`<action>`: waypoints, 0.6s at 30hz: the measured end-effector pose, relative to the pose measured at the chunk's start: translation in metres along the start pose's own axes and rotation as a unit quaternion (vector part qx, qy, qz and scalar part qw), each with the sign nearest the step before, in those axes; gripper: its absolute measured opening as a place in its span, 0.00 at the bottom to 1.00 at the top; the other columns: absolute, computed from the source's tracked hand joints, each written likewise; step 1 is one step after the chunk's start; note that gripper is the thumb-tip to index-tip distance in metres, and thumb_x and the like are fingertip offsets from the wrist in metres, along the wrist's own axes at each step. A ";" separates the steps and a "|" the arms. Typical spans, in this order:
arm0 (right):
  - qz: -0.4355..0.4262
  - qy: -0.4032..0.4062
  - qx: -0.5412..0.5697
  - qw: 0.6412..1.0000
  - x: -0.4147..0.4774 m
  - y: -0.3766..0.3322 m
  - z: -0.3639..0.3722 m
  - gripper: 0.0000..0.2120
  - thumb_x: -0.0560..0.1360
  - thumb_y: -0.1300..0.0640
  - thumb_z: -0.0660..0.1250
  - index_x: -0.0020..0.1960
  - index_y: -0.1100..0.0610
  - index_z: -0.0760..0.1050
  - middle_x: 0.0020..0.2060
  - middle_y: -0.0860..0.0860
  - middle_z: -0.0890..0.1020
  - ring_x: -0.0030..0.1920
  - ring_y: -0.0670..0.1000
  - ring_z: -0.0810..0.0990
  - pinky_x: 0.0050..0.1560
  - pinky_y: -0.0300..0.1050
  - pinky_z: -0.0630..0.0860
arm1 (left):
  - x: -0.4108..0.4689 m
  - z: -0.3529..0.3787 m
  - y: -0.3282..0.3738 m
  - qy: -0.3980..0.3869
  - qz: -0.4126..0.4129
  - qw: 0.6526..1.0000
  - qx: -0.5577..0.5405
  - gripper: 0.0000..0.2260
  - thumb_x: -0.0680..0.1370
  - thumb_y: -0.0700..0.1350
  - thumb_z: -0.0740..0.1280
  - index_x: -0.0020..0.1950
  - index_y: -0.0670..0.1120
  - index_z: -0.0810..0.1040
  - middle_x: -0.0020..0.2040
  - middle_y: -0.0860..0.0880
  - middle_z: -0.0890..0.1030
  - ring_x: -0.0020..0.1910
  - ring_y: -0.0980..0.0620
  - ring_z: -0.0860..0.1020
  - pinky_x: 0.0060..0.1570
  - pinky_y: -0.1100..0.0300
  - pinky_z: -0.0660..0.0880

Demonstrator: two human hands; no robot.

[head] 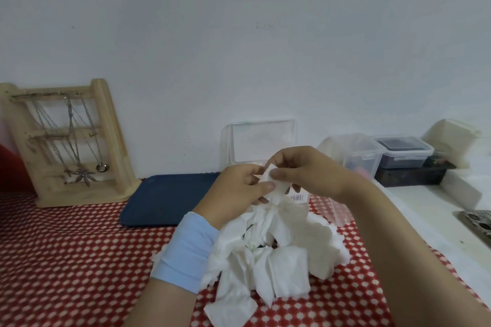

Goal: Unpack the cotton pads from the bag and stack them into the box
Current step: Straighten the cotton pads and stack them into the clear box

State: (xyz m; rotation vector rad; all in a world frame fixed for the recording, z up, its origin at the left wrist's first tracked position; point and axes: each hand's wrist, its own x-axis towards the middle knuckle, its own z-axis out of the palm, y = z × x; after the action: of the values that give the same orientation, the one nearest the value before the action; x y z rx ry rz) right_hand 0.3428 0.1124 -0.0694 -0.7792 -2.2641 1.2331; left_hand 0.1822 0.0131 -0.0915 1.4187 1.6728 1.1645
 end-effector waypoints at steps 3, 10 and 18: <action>0.036 0.037 -0.041 0.998 0.003 0.003 -0.002 0.07 0.77 0.54 0.73 0.52 0.55 0.80 0.32 0.47 0.83 0.33 0.50 0.82 0.35 0.45 0.73 | 0.002 -0.003 -0.004 0.043 -0.028 0.997 -0.053 0.05 0.79 0.39 0.71 0.53 0.47 0.84 0.41 0.46 0.87 0.31 0.58 0.81 0.34 0.64 0.78; 0.219 -0.080 -0.346 0.909 -0.009 0.015 -0.016 0.16 0.68 0.40 0.76 0.45 0.52 0.87 0.38 0.45 0.87 0.41 0.46 0.86 0.54 0.47 0.82 | 0.010 -0.011 -0.012 0.093 -0.060 0.979 -0.172 0.04 0.81 0.39 0.69 0.50 0.45 0.84 0.43 0.48 0.88 0.38 0.52 0.85 0.41 0.59 0.81; 0.139 -0.040 -0.243 0.959 -0.017 0.001 -0.017 0.03 0.74 0.52 0.75 0.44 0.48 0.82 0.42 0.45 0.85 0.43 0.44 0.82 0.47 0.39 0.76 | 0.007 -0.005 -0.009 0.101 -0.070 0.978 -0.169 0.04 0.81 0.40 0.68 0.53 0.43 0.83 0.46 0.44 0.87 0.38 0.50 0.86 0.43 0.57 0.83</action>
State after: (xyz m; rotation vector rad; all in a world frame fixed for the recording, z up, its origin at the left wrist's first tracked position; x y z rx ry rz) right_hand 0.3662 0.1125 -0.0635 -1.2799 -2.6329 0.8274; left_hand 0.1724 0.0185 -0.0971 0.9854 1.5848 1.4688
